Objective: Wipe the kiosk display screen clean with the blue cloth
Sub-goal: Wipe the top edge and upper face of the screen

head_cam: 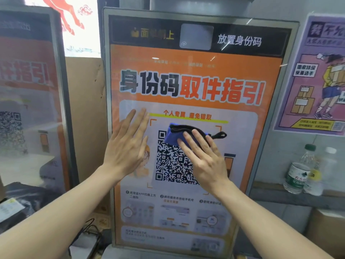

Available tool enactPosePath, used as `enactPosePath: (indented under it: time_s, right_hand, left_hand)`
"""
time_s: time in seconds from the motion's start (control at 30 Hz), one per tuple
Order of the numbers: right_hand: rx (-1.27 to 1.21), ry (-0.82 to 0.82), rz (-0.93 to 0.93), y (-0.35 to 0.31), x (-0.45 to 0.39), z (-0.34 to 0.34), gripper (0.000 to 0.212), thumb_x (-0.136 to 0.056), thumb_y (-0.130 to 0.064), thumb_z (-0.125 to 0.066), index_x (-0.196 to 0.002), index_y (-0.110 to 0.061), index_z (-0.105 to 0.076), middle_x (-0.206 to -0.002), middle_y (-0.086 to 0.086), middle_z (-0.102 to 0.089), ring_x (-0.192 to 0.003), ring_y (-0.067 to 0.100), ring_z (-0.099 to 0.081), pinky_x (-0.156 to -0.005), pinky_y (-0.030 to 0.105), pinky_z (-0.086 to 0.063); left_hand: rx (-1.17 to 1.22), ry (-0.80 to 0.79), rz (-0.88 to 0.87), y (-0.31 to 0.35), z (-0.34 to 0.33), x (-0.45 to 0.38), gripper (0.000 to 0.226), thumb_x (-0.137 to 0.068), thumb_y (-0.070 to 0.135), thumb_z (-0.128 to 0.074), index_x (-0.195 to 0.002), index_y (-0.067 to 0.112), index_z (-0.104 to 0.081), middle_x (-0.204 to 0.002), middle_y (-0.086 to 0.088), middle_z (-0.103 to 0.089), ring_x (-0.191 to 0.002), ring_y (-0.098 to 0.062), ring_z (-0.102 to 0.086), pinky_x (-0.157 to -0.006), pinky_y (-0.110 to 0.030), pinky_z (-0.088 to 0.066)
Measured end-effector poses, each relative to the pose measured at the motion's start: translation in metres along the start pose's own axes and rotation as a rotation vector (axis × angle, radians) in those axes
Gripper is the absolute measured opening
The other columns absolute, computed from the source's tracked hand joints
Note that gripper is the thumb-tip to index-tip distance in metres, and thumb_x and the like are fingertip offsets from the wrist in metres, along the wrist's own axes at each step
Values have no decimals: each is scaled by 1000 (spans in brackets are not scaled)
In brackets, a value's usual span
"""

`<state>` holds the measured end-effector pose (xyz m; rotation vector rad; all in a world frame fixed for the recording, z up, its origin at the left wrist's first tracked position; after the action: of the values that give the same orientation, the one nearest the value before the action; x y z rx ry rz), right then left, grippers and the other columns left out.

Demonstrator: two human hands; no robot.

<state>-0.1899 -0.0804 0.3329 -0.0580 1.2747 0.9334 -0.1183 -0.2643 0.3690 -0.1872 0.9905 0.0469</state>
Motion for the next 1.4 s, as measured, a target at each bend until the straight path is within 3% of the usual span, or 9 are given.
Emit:
enactPosePath:
  time_s: [0.2,0.33,0.53,0.67,0.87,1.2,1.4]
  right_hand:
    - [21,-133,199,-25,59,-18,58,-100,1,-19,-147,-17,-48,-155,4,-40,-145,25,-33,-119,43,-26]
    - [63,-179,304,-10,84,-14,58,-96,1,-33,-150,-17,-43,-157,3,-36,-146,23,-31,-120,43,-24]
    - [79,-113,160,45,58,9,67,-87,8,-41,-151,-14,-40,-157,7,-35,-146,29,-30,-120,45,-20]
    - [105,-7,28,81,37,18,64,-93,9,-35,-152,-15,-39,-157,8,-36,-147,28,-30,-122,45,-17]
    - [41,19,53,65,59,8,57,-99,5,-27,-150,-14,-43,-155,8,-40,-147,28,-30,-122,46,-18]
    - [78,-141,305,48,126,-2,61,-95,6,-39,-152,-17,-39,-158,4,-32,-148,24,-28,-121,44,-22]
    - [119,-77,134,105,89,28,57,-96,6,-35,-149,-13,-41,-155,9,-38,-144,29,-32,-118,46,-25]
  left_hand:
    - [26,8,-62,35,-10,18,59,-99,24,-46,-153,8,-29,-162,-11,-22,-149,-27,-22,-118,-45,-28]
    - [34,-47,-88,53,-22,33,59,-98,23,-47,-153,9,-30,-161,-10,-24,-149,-29,-23,-116,-46,-31]
    - [36,-86,-99,73,-34,39,60,-98,22,-46,-153,9,-29,-161,-11,-22,-149,-29,-20,-119,-45,-25]
    - [36,-109,-64,83,-45,36,61,-99,27,-43,-154,9,-27,-163,-12,-18,-150,-31,-14,-121,-46,-19]
    - [1,-55,-29,88,-54,37,62,-103,36,-37,-156,10,-19,-164,-12,-10,-151,-32,-8,-121,-49,-17]
    - [13,47,19,87,-62,39,65,-102,43,-33,-157,13,-15,-165,-10,-7,-152,-29,-3,-118,-51,-16]
    - [20,58,13,86,-64,39,66,-101,43,-37,-156,12,-20,-165,-9,-8,-152,-28,-1,-121,-50,-13]
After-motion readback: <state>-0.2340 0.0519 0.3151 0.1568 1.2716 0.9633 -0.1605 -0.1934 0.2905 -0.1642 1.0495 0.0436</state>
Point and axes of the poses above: each hand's wrist, its own x-axis away from the middle knuckle, its own z-axis out of the back of the hand, y = z × x, the point moved 8 cm from there along -x, towards the middle knuckle
